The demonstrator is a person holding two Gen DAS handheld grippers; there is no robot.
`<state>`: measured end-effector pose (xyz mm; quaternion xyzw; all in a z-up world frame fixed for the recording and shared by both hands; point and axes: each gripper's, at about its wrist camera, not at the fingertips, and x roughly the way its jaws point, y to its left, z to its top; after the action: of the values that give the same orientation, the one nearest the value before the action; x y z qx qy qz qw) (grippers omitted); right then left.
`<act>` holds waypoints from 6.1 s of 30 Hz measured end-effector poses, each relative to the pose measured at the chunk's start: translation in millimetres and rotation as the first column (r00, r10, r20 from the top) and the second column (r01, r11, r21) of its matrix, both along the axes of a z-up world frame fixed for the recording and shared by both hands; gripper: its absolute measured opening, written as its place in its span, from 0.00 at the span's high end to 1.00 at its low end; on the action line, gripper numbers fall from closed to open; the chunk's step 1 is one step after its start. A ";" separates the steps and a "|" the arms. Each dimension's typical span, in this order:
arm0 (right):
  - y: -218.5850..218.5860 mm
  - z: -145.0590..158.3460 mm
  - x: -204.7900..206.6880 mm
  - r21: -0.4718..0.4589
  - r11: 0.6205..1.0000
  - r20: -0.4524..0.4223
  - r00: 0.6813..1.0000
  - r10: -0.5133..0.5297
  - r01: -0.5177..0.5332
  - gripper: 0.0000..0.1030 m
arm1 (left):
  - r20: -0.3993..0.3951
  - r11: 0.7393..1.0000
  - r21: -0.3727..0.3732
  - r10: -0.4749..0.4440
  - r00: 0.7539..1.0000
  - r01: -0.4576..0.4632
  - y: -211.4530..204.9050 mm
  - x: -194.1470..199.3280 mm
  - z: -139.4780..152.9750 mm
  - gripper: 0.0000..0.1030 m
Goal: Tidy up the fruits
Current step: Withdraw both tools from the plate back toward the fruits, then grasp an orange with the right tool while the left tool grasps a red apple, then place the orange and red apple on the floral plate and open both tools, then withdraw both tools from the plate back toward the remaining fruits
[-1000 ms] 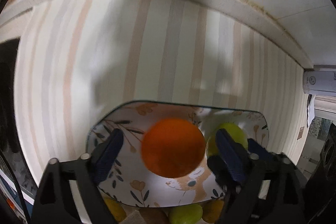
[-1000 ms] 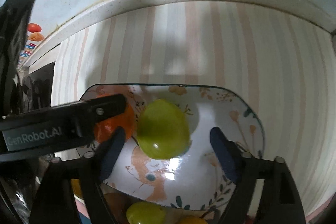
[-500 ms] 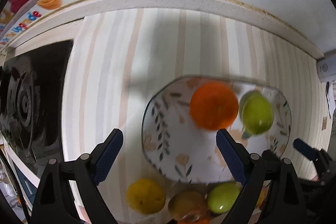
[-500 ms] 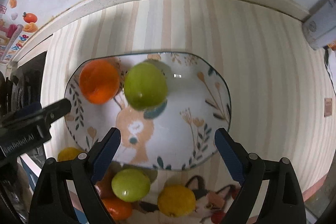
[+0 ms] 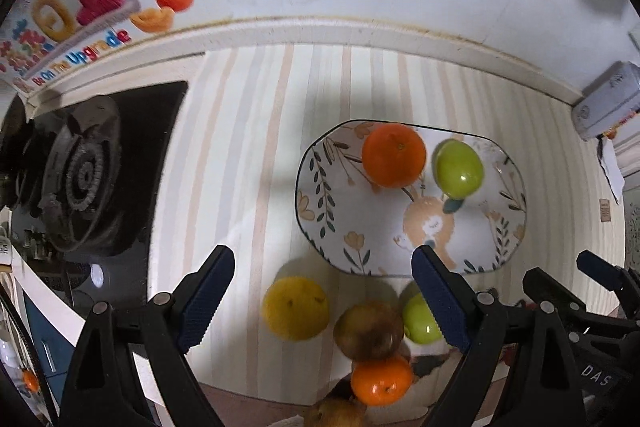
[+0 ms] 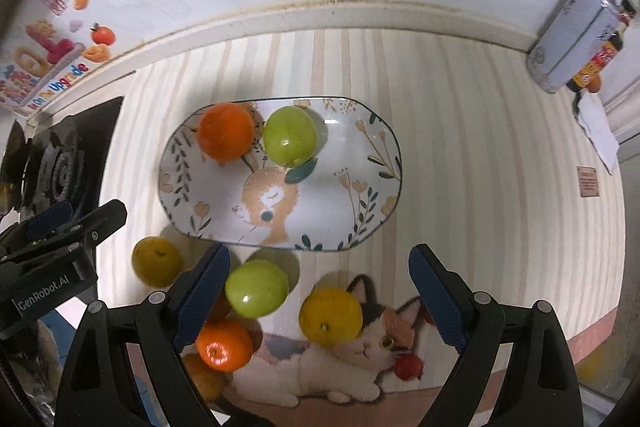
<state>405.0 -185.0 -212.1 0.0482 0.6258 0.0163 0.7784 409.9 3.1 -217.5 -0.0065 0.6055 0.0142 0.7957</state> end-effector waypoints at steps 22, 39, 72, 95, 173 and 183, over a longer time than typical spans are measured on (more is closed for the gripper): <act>-0.1 61.9 -108.7 0.072 0.997 0.101 0.995 -0.028 0.021 0.10 | 0.159 0.998 -0.024 -0.052 0.986 0.056 10.4 -110.6 72.6 0.12; -12.1 -59.9 -122.6 0.164 0.981 -0.145 0.986 -0.084 0.108 0.09 | -0.378 0.946 -0.257 0.090 0.922 -0.197 26.9 -140.3 -114.5 0.09; 71.2 -142.0 -103.3 0.298 0.954 -0.282 0.957 0.065 0.023 0.36 | -0.318 0.945 -0.243 0.134 0.939 -0.217 81.0 -127.9 -133.0 0.35; 24.6 -65.6 -69.7 0.344 0.938 -0.126 0.992 -0.002 0.046 0.37 | -0.132 0.954 -0.290 0.043 0.990 -0.081 33.0 -88.3 -35.5 0.37; 1.8 59.1 -76.8 0.020 1.000 0.168 0.986 0.011 -0.015 0.05 | 0.144 0.999 -0.019 -0.035 0.989 0.038 3.5 -78.3 58.7 0.12; -3.6 112.3 -134.5 0.030 1.000 0.242 0.970 -0.003 -0.005 0.05 | 0.240 0.998 -0.024 -0.047 0.970 0.054 -4.2 -123.7 104.7 0.12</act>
<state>270.5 -188.6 -99.8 0.0573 0.5257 0.0318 0.8481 286.2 -1.1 -112.8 -0.0048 0.5051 -0.0163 0.8629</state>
